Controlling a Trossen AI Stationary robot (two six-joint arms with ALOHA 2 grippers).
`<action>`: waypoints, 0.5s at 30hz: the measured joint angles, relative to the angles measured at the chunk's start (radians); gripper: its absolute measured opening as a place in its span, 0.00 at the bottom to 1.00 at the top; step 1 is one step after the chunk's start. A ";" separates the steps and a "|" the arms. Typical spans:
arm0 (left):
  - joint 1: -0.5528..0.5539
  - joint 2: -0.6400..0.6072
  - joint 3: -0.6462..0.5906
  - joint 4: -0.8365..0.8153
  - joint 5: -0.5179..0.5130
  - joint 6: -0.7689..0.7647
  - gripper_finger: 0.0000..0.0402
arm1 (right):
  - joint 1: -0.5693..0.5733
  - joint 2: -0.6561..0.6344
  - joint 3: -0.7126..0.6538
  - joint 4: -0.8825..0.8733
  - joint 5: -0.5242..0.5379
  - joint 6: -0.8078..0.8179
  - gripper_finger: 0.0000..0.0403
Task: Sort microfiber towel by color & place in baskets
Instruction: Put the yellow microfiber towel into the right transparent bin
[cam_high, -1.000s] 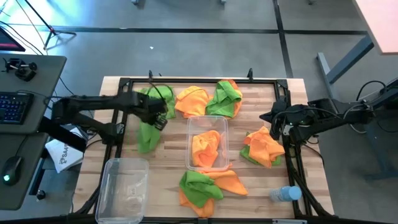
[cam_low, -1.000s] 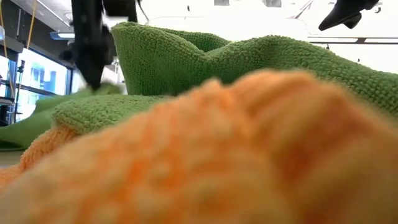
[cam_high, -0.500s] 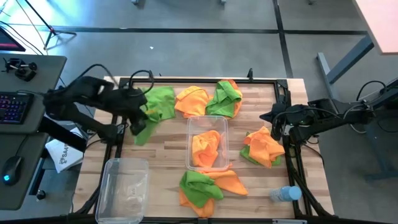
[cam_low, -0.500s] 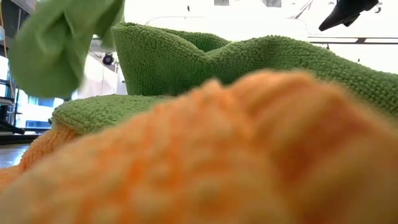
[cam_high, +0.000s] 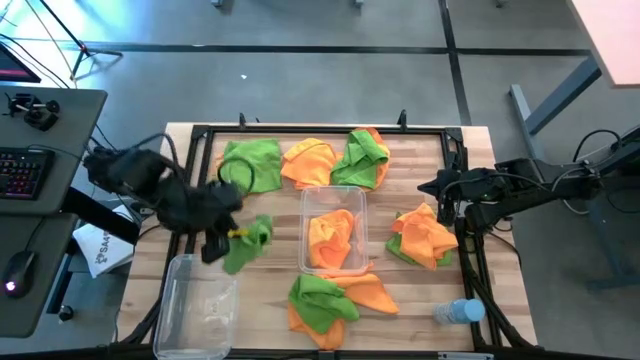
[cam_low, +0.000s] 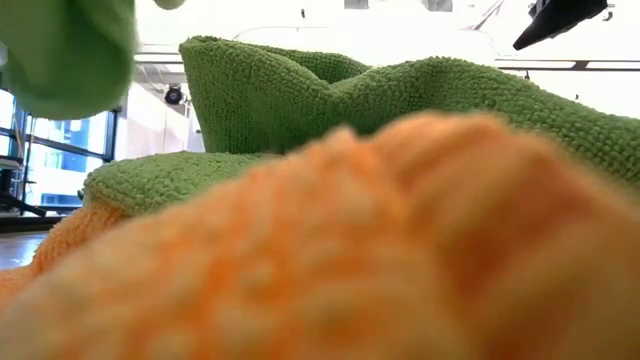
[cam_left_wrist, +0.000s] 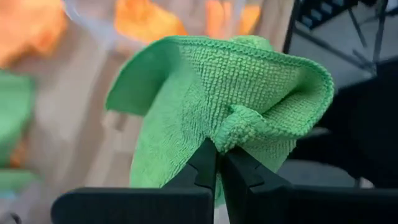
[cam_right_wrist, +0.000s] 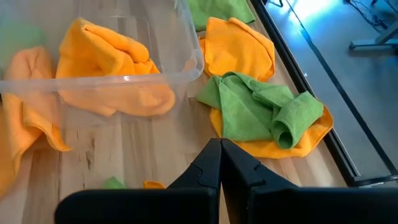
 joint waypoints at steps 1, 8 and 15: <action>-0.022 0.009 0.000 0.003 0.017 -0.036 0.00 | 0.000 0.000 0.000 0.000 0.000 -0.001 0.00; -0.172 0.052 0.000 0.002 0.101 -0.303 0.00 | 0.000 0.000 0.000 0.000 0.000 -0.001 0.00; -0.337 0.061 0.000 0.002 0.152 -0.684 0.00 | 0.000 0.000 0.000 0.000 0.000 -0.001 0.00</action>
